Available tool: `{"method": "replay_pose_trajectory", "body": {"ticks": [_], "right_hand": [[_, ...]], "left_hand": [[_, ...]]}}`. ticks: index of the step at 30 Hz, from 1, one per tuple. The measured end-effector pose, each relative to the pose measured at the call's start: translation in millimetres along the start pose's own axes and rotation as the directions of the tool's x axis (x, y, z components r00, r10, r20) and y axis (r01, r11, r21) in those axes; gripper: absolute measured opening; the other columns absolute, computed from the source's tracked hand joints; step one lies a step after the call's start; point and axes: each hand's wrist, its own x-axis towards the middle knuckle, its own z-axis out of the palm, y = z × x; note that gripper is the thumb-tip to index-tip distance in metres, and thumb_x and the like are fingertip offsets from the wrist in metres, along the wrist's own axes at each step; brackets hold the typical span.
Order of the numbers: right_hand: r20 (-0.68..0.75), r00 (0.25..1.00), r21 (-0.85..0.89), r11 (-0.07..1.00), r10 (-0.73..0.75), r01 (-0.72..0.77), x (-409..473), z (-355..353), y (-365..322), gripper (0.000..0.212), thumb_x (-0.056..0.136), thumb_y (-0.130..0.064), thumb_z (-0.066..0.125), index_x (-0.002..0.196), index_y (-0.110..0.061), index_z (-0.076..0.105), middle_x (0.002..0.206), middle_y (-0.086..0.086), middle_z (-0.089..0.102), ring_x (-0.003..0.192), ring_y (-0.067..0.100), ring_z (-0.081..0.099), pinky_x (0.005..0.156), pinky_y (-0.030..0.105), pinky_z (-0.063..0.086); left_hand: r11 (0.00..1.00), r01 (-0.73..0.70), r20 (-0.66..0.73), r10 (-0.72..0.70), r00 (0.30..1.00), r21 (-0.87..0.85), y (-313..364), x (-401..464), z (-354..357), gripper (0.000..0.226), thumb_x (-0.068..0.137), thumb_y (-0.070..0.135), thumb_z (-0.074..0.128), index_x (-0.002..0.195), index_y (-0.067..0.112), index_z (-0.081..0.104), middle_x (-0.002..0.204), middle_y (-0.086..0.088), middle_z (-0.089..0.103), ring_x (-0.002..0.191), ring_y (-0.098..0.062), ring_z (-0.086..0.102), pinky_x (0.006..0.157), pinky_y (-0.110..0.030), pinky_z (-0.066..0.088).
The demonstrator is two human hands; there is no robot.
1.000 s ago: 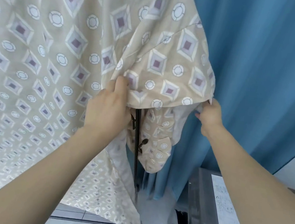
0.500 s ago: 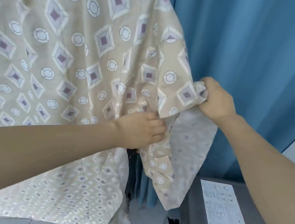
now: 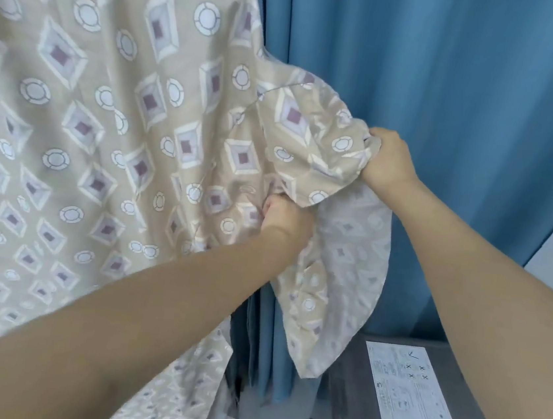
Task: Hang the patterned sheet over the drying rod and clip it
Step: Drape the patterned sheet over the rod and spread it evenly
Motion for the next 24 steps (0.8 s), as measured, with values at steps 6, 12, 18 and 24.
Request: {"method": "replay_pose_trajectory", "body": {"ticks": [6,12,18,24], "right_hand": [[0.019,0.996,0.249,0.964,0.091,-0.093,6.2,-3.5,-19.5,0.033,0.080,-0.019,0.050,0.057,-0.020,0.026,0.061,-0.004,0.035,0.068,0.017,0.030,0.062,0.031,0.030],[-0.013,0.991,0.466,0.878,0.131,-0.109,14.3,-18.9,-38.8,0.021,0.063,-0.019,0.042,0.053,-0.024,0.025,0.058,-0.006,0.034,0.068,0.017,0.030,0.061,0.030,0.028],[-0.013,0.995,0.199,0.975,0.101,-0.096,17.1,-1.4,-31.1,0.030,0.081,-0.019,0.049,0.057,-0.019,0.031,0.061,-0.004,0.038,0.065,0.021,0.035,0.062,0.031,0.031],[0.274,0.910,-0.599,0.796,0.310,-0.091,-1.2,23.6,-43.9,0.027,0.094,-0.027,0.047,0.111,-0.007,0.056,0.108,0.011,0.059,0.108,0.033,0.056,0.082,0.034,0.041]], "left_hand": [[0.802,0.049,-0.150,-0.171,0.974,-0.596,47.8,9.7,-4.5,0.061,0.092,0.016,0.049,0.149,0.014,0.028,0.141,-0.018,0.043,0.127,-0.040,0.042,0.101,-0.051,0.037],[0.967,-0.029,-0.250,-0.036,0.968,-0.254,43.7,-18.5,25.9,0.064,0.094,0.030,0.037,0.153,0.021,0.016,0.149,-0.017,0.025,0.137,-0.039,0.020,0.112,-0.063,0.005],[0.914,0.028,-0.258,0.084,0.963,0.404,-59.8,-51.6,53.7,0.055,0.098,0.031,0.038,0.148,0.008,0.037,0.154,-0.020,0.021,0.143,-0.045,0.000,0.099,-0.072,-0.025],[0.903,-0.336,-0.604,0.430,0.671,0.270,-136.6,-77.0,69.6,0.021,0.084,0.002,0.053,0.097,0.009,0.068,0.109,-0.013,0.059,0.108,-0.036,0.052,0.108,-0.053,0.034]]}}
